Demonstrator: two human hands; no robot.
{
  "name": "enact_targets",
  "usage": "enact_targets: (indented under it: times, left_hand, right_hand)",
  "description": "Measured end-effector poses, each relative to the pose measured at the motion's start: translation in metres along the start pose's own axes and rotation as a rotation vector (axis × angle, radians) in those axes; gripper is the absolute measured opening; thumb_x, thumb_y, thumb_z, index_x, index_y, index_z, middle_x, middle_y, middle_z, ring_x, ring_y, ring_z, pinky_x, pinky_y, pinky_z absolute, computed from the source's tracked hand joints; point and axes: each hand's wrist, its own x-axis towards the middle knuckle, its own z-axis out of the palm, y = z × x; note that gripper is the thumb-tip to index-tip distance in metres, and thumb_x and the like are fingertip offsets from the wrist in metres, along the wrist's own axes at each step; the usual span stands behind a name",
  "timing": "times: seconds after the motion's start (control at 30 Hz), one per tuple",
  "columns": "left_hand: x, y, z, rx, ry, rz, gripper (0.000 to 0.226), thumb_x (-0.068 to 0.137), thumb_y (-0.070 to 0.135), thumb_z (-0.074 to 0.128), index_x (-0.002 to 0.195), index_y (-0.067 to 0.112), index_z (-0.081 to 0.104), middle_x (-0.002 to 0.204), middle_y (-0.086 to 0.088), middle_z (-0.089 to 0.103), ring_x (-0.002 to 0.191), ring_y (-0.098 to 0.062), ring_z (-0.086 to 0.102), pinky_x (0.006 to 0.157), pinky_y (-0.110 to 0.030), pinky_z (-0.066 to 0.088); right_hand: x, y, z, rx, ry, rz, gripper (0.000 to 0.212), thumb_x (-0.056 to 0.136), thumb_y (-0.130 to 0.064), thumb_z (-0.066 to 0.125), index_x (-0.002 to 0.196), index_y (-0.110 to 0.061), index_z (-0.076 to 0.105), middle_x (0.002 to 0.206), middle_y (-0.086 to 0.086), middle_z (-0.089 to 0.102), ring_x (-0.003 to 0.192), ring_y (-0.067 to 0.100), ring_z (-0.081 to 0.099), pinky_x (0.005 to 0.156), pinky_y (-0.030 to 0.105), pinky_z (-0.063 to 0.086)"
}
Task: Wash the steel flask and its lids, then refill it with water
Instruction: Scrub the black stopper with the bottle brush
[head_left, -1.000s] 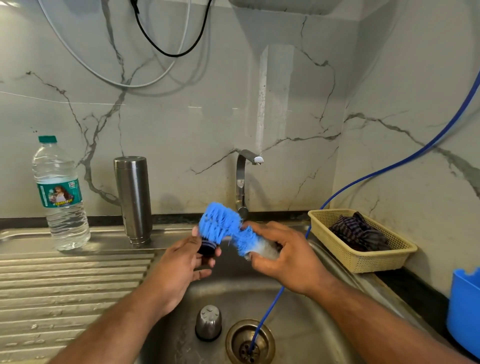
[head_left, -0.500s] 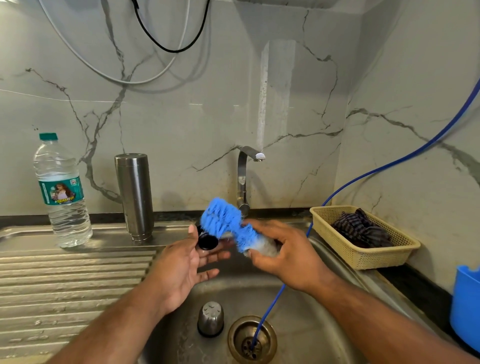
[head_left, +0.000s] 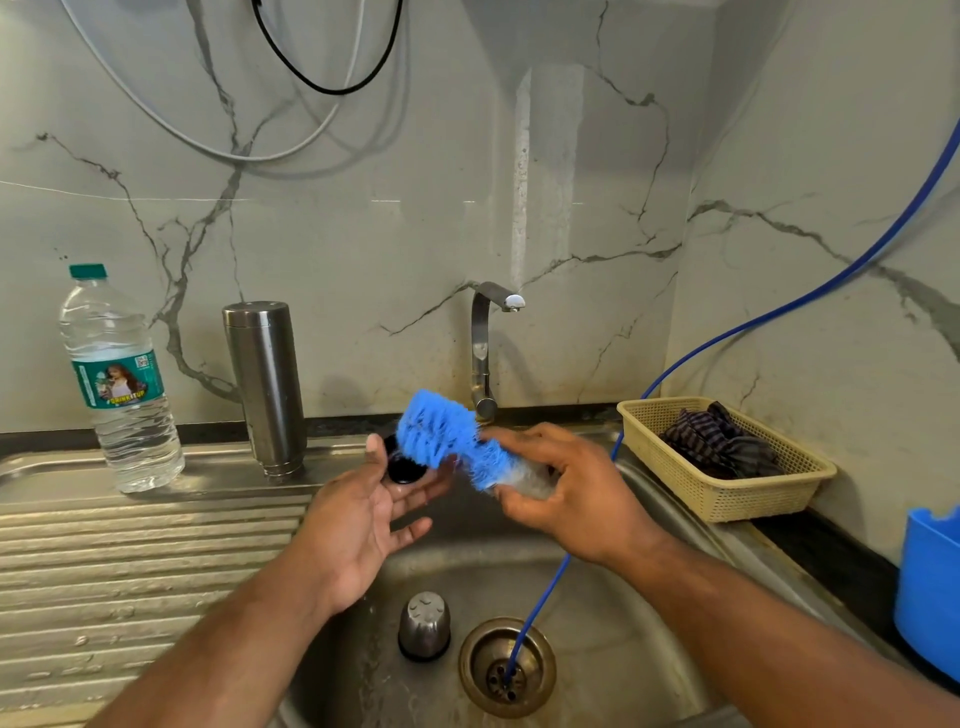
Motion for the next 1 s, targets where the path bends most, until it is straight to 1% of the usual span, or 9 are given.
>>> enact_targets:
  times: [0.13,0.27,0.37,0.53,0.6,0.67,0.77,0.9,1.0]
  left_hand:
    - [0.003,0.001,-0.004,0.000,0.048,0.018,0.055,0.103,0.057,0.031,0.129,0.021,0.064,0.120,-0.007,0.075,0.118,-0.023,0.065,0.095,-0.045,0.042]
    - [0.002,-0.005,0.003,-0.082,0.074,0.001,0.035,0.105,0.036,0.044,0.122,0.017,0.068,0.121,-0.012,0.073,0.103,-0.025,0.064,0.088,-0.043,0.047]
    - [0.003,0.000,0.001,-0.283,0.133,0.031,0.040,0.098,0.035,0.054,0.124,0.005,0.065,0.105,-0.017,0.071,0.092,-0.024,0.062,0.086,-0.038,0.051]
    - [0.000,0.003,0.002,-0.390,0.119,0.019,0.035,0.105,0.022,0.047,0.131,0.003,0.060,0.125,-0.024,0.069,0.105,-0.030,0.067,0.088,-0.038,0.050]
    - [-0.003,0.004,0.006,-0.414,0.087,-0.018,0.037,0.105,0.029,0.047,0.129,0.005,0.062,0.124,-0.022,0.070,0.113,-0.031,0.067,0.092,-0.038,0.050]
    - [-0.004,0.006,0.009,-0.440,0.104,-0.004,0.040,0.100,0.035,0.055,0.123,0.005,0.065,0.120,-0.019,0.073,0.111,-0.026,0.069,0.090,-0.036,0.054]
    - [-0.001,0.013,0.008,-0.498,0.152,0.065,0.042,0.088,0.027,0.066,0.121,0.001,0.064,0.118,-0.019,0.074,0.102,-0.024,0.075,0.081,-0.030,0.063]
    - [-0.001,0.013,0.008,-0.434,0.126,0.080,0.040,0.085,0.024,0.065,0.121,0.005,0.063,0.117,-0.017,0.075,0.106,-0.027,0.074,0.086,-0.042,0.063]
    - [-0.001,0.009,0.006,-0.451,0.131,0.089,0.034,0.091,0.019,0.061,0.122,0.005,0.063,0.121,-0.018,0.073,0.106,-0.026,0.074,0.092,-0.044,0.061]
  right_hand:
    - [0.000,0.005,-0.005,-0.033,0.040,0.029,0.056,0.087,-0.035,0.078,0.129,-0.062,0.052,0.107,-0.017,0.059,0.093,0.004,0.059,0.073,0.022,0.054]
    - [0.001,-0.007,0.004,-0.022,0.016,-0.048,0.056,0.089,-0.035,0.077,0.138,-0.051,0.056,0.106,-0.018,0.057,0.092,0.005,0.058,0.073,0.018,0.050]
    - [0.002,0.003,-0.002,-0.069,0.042,-0.001,0.057,0.088,-0.037,0.076,0.137,-0.055,0.054,0.107,-0.019,0.057,0.091,0.004,0.059,0.073,0.022,0.053]
    - [0.000,0.000,-0.003,-0.107,0.042,-0.002,0.057,0.088,-0.039,0.075,0.139,-0.054,0.053,0.106,-0.020,0.056,0.093,0.004,0.058,0.075,0.024,0.055]
    - [-0.001,-0.006,0.001,-0.107,0.020,-0.053,0.057,0.088,-0.038,0.074,0.139,-0.053,0.054,0.107,-0.020,0.055,0.094,0.004,0.058,0.075,0.024,0.054]
    - [-0.001,-0.005,0.003,-0.116,0.004,-0.061,0.057,0.088,-0.038,0.074,0.139,-0.054,0.053,0.108,-0.019,0.056,0.095,0.004,0.058,0.075,0.023,0.054]
    - [0.001,0.004,-0.004,-0.107,0.039,0.015,0.057,0.088,-0.037,0.076,0.139,-0.052,0.055,0.107,-0.018,0.057,0.093,0.003,0.058,0.073,0.020,0.052]
    - [0.000,-0.003,-0.003,-0.026,0.040,0.014,0.059,0.088,-0.034,0.078,0.140,-0.049,0.055,0.105,-0.018,0.057,0.091,0.004,0.059,0.070,0.015,0.049]
    - [0.001,-0.002,-0.001,-0.057,0.057,0.032,0.059,0.087,-0.037,0.077,0.140,-0.051,0.054,0.105,-0.016,0.058,0.090,0.004,0.059,0.071,0.018,0.051]
